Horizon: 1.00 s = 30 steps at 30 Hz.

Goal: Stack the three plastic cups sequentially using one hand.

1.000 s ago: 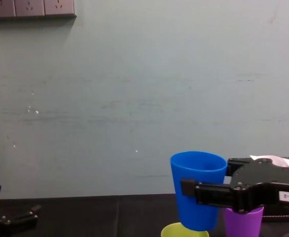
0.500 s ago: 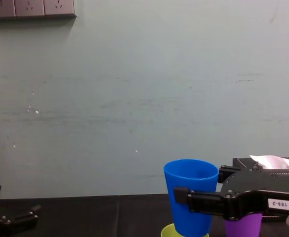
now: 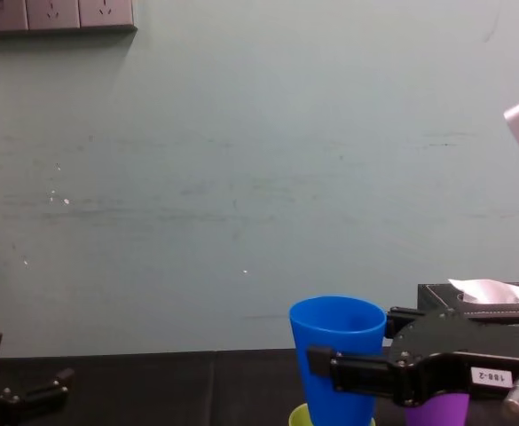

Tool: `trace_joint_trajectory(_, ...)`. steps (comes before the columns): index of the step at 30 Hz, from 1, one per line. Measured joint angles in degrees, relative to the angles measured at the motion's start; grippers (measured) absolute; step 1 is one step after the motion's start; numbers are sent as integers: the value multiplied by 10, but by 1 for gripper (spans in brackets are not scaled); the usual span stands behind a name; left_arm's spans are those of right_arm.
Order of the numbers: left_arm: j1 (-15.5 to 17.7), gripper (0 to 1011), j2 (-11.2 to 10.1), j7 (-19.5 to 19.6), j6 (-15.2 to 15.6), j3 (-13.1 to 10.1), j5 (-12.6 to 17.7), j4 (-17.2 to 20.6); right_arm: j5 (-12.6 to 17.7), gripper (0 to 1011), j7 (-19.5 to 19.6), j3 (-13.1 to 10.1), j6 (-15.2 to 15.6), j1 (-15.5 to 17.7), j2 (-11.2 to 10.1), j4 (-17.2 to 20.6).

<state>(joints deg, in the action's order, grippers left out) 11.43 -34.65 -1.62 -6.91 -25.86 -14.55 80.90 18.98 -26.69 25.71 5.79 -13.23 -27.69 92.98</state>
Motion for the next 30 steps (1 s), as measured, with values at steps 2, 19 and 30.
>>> trace_joint_trajectory(2,0,1010,0,0,0,0,0,0,-1,717,0,1,0,-1,2,-3)
trace_joint_trajectory(19,0,1010,0,0,0,0,0,0,-17,717,0,9,-7,-14,15,-30)
trace_joint_trajectory(30,0,1010,0,0,0,0,0,0,-23,717,-3,12,-14,-20,28,-58)
